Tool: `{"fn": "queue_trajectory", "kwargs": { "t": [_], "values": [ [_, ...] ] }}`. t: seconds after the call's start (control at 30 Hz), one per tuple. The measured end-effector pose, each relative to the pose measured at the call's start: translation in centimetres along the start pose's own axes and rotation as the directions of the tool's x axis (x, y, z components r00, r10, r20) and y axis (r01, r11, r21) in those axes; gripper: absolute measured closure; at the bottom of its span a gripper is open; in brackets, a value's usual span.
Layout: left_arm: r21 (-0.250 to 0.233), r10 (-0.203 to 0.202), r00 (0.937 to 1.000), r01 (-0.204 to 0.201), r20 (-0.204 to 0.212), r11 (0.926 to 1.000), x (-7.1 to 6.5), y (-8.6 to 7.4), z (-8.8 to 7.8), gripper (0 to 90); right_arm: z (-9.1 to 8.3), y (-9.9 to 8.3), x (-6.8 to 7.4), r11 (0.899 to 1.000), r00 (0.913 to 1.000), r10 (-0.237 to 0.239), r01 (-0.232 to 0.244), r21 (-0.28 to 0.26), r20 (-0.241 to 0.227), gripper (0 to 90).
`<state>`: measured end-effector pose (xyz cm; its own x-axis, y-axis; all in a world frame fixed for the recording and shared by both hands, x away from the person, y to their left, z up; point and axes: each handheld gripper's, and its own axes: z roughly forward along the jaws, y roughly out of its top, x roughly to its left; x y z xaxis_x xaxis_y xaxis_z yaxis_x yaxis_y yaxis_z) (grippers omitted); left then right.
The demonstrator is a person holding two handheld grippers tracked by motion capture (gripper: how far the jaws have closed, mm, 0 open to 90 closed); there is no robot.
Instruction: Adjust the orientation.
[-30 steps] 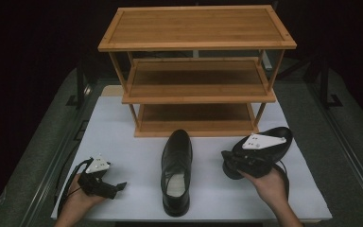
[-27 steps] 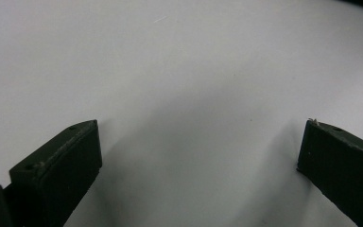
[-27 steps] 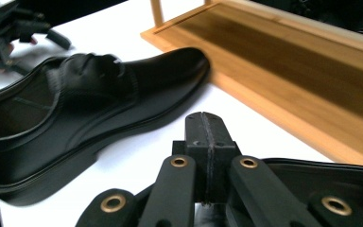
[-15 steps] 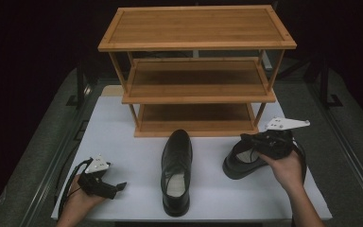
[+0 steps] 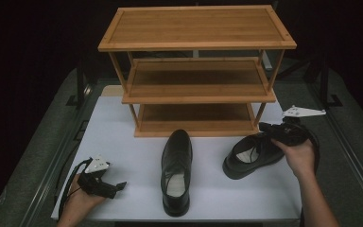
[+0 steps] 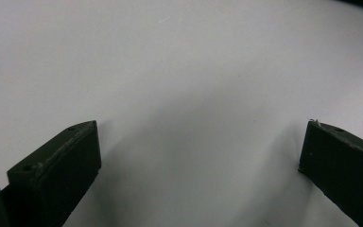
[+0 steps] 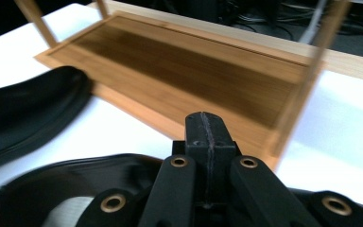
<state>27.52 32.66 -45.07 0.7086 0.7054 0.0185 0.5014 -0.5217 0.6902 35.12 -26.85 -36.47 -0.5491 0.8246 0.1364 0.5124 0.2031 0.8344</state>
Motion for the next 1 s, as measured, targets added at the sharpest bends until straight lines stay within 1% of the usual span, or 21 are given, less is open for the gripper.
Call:
{"fn": "queue_trajectory", "kwargs": {
  "t": [0.13, 0.23, 0.4, 0.43, 0.5, 0.6, 0.77, 0.8, 0.9, 1.0],
  "values": [
    [0.004, -0.002, 1.0000, 0.002, 0.002, 1.0000, 0.0, 0.0, 0.0, 0.0, -0.1, -0.2, -2.1, 1.000, 0.9988, 0.030, -0.030, 0.004, 0.039, 89.7],
    [0.005, 0.002, 1.0000, -0.002, 0.002, 1.0000, 0.0, 0.0, 0.0, 0.0, -0.2, -0.5, -3.8, 0.998, 0.9963, 0.055, -0.055, 0.004, 0.067, 89.7],
    [0.007, 0.003, 1.0000, -0.003, 0.002, 1.0000, 0.0, 0.0, 0.0, 0.0, 0.0, -1.0, -5.9, 0.996, 0.9914, 0.081, -0.084, 0.020, 0.102, 89.7],
    [0.007, 0.003, 1.0000, -0.003, 0.002, 1.0000, 0.0, 0.0, 0.0, 0.0, 0.1, -1.2, -6.5, 0.996, 0.9891, 0.087, -0.090, 0.026, 0.119, 89.7],
    [0.006, 0.004, 1.0000, -0.004, 0.001, 1.0000, 0.0, 0.0, 0.0, 0.0, 0.4, -1.6, -7.5, 0.993, 0.9840, 0.111, -0.116, 0.034, 0.140, 89.7],
    [0.006, 0.004, 1.0000, -0.004, 0.001, 1.0000, 0.0, 0.0, 0.0, 0.0, 0.7, -2.2, -8.9, 0.989, 0.9772, 0.130, -0.139, 0.042, 0.168, 89.8],
    [0.005, 0.004, 1.0000, -0.004, 0.000, 1.0000, 0.0, 0.0, 0.0, 0.0, 0.8, -3.1, -10.9, 0.982, 0.9605, 0.179, -0.189, 0.027, 0.213, 89.8],
    [0.005, 0.003, 1.0000, -0.003, 0.001, 1.0000, 0.0, 0.0, 0.1, 0.0, 0.9, -3.3, -11.3, 0.979, 0.9556, 0.192, -0.203, 0.024, 0.223, 89.8],
    [0.004, 0.002, 1.0000, -0.002, 0.001, 1.0000, 0.0, 0.0, 0.1, 0.0, 1.0, -3.8, -12.2, 0.973, 0.9446, 0.213, -0.227, 0.030, 0.250, 89.8],
    [0.004, 0.003, 1.0000, -0.003, 0.001, 1.0000, 0.0, 0.0, 0.1, 0.0, 1.2, -4.2, -12.7, 0.970, 0.9395, 0.221, -0.239, 0.039, 0.262, 89.8]
  ]
}}
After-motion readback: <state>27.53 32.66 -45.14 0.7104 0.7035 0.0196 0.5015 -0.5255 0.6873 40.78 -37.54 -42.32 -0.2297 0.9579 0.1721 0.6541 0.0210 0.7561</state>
